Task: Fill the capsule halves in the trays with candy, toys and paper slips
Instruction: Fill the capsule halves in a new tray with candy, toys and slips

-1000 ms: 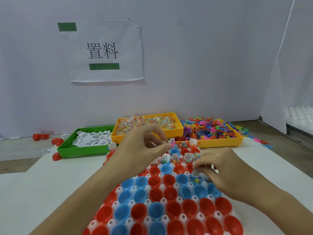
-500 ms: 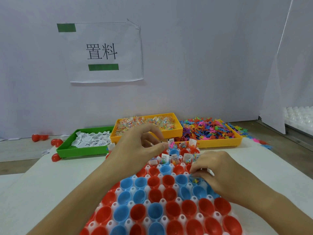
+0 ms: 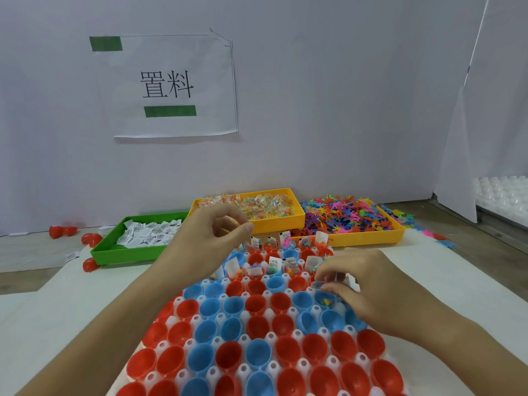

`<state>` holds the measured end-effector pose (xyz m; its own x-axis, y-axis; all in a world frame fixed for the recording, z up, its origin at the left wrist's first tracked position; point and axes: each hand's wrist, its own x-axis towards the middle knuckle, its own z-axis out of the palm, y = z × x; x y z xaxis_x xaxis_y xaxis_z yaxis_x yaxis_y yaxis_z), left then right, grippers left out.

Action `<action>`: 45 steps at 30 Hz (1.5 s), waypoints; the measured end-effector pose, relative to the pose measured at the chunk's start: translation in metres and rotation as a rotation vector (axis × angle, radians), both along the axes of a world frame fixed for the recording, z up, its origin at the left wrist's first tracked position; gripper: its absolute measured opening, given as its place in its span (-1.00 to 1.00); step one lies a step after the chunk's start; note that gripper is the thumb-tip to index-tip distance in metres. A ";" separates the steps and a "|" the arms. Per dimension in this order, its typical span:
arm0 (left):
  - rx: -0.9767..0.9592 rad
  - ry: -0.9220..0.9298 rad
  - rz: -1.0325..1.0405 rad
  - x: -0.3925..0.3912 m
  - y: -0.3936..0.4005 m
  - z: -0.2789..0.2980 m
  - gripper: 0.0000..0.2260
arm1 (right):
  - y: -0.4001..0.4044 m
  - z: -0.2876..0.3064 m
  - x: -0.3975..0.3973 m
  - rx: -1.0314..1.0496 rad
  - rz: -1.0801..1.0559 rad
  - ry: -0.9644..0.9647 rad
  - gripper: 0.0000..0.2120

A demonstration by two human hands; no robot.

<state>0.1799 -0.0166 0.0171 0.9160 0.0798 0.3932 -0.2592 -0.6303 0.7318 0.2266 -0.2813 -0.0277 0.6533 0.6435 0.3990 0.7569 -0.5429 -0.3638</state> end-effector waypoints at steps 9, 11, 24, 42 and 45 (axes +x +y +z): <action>0.012 0.000 0.012 0.001 0.002 -0.001 -0.93 | 0.000 -0.001 0.000 -0.008 0.001 -0.003 -0.90; 0.016 0.001 0.018 0.001 0.002 0.000 -0.93 | 0.000 0.000 0.001 0.012 -0.003 -0.001 -0.88; 0.032 0.008 0.026 0.000 0.000 0.000 -0.95 | -0.001 -0.002 0.000 -0.006 -0.011 0.021 -0.85; 0.036 0.006 0.017 0.002 0.003 -0.002 -0.96 | 0.000 -0.006 0.004 -0.020 0.021 0.019 -0.78; 0.030 0.007 0.014 0.003 0.003 -0.003 -0.96 | 0.001 -0.007 0.004 -0.036 0.023 0.008 -0.79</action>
<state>0.1824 -0.0140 0.0144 0.9177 0.0812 0.3889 -0.2448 -0.6554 0.7146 0.2308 -0.2801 -0.0347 0.6414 0.6717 0.3707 0.7664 -0.5384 -0.3504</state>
